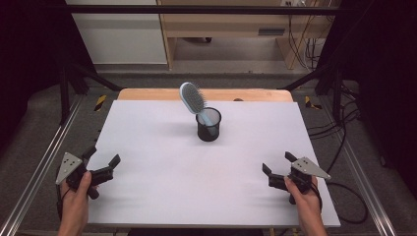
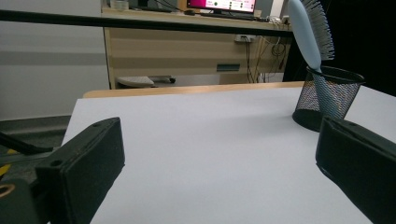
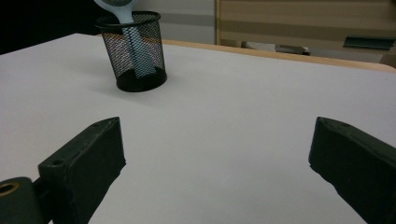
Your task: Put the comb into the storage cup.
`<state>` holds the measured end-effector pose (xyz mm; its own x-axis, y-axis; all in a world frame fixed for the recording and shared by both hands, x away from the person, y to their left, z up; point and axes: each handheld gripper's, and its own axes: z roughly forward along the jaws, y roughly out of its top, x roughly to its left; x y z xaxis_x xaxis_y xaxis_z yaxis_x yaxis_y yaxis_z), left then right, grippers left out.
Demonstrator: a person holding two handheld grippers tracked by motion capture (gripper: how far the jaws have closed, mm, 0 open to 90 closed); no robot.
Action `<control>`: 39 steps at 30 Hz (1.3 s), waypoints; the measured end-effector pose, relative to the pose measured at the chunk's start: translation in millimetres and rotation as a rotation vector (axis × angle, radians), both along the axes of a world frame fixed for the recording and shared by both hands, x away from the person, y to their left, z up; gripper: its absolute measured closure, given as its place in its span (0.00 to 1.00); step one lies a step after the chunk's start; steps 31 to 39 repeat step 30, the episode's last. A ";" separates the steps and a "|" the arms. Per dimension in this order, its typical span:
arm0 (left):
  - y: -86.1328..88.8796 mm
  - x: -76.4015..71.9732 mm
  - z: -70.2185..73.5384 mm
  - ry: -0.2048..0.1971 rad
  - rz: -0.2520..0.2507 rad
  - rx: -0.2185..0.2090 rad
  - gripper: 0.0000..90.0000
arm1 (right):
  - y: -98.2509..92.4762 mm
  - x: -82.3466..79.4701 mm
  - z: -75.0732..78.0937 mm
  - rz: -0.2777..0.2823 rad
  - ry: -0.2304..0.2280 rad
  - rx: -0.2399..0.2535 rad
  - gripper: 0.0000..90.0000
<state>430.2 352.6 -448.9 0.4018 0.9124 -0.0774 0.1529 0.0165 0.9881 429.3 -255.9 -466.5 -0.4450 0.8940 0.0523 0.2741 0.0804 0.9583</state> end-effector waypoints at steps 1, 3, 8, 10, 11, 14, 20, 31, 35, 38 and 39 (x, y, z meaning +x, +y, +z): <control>-1.0 -0.1 -0.3 0.001 -0.006 -0.003 0.02 | 0.4 -0.1 -0.1 0.001 0.000 0.000 0.04; -2.8 -0.4 -0.6 0.000 -0.016 -0.003 0.02 | 0.7 -0.2 -0.5 0.007 0.001 -0.006 0.04; -5.4 -1.3 -2.3 -0.003 -0.035 -0.002 0.02 | 2.2 -0.6 -0.8 0.020 0.001 -0.012 0.04; -6.5 -1.9 -3.3 -0.003 -0.041 -0.005 0.02 | 2.6 -0.4 -1.2 0.028 -0.003 -0.021 0.04; -7.4 -2.2 -3.8 -0.005 -0.043 -0.006 0.02 | 3.3 -0.6 -1.1 0.032 0.000 -0.018 0.04; -10.4 -3.4 -4.8 -0.006 -0.059 -0.009 0.02 | 5.2 -0.8 -1.3 0.043 -0.001 -0.019 0.04; -17.6 -6.7 -3.4 -0.018 -0.085 -0.001 0.02 | 11.2 -0.5 -1.4 0.072 -0.004 -0.033 0.04; -22.0 -9.8 3.0 -0.042 -0.087 0.010 0.02 | 20.4 1.6 -0.6 0.076 -0.001 -0.065 0.04; -22.0 -9.8 3.0 -0.042 -0.087 0.010 0.02 | 20.4 1.6 -0.6 0.076 -0.001 -0.065 0.04; -22.0 -9.8 3.0 -0.042 -0.087 0.010 0.02 | 20.4 1.6 -0.6 0.076 -0.001 -0.065 0.04; -22.0 -9.8 3.0 -0.042 -0.087 0.010 0.02 | 20.4 1.6 -0.6 0.076 -0.001 -0.065 0.04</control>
